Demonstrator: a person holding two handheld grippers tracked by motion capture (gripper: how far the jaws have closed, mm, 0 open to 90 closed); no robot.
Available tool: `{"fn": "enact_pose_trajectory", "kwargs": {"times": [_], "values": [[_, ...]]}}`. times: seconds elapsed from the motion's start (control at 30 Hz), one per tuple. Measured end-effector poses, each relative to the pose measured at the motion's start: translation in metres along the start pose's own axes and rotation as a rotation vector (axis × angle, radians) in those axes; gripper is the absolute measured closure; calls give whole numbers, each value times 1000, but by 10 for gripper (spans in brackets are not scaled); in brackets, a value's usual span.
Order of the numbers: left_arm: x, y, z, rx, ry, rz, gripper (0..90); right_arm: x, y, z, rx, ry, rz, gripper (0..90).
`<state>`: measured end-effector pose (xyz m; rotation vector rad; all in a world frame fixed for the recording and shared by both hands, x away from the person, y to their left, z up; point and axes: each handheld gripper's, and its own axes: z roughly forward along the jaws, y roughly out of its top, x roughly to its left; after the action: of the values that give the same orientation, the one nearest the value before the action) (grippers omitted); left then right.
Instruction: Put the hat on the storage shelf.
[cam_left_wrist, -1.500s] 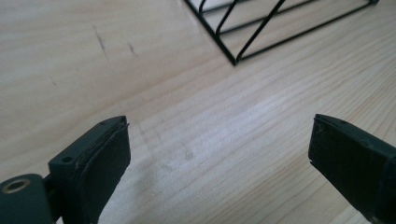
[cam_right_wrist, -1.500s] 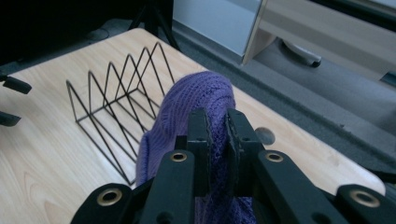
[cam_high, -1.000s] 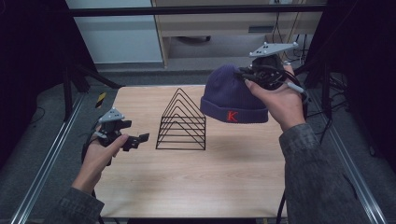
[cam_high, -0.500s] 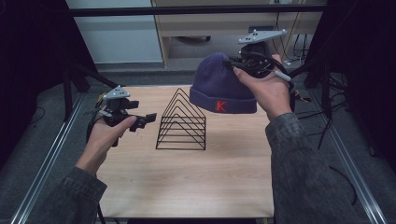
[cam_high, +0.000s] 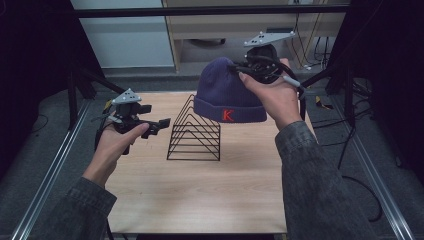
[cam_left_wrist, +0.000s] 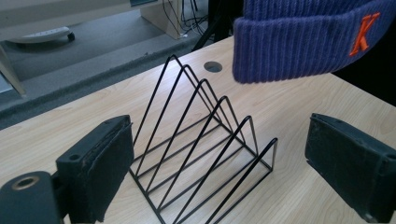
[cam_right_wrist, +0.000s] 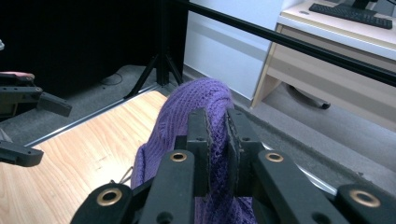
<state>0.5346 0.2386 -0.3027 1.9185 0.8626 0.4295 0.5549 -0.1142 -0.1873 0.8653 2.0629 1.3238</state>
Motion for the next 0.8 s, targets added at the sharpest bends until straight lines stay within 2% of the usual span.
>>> {"fn": "enact_pose_trajectory", "kwargs": {"times": [0.43,0.63,0.8], "values": [[-5,5,-1,-2,-11,23,83,21,12,18,-11,45,-21,815],[-6,5,0,-7,-9,22,85,30,14,25,-8,61,-28,815],[-6,10,-1,-17,-13,37,87,38,15,36,-16,81,-28,815]]}}
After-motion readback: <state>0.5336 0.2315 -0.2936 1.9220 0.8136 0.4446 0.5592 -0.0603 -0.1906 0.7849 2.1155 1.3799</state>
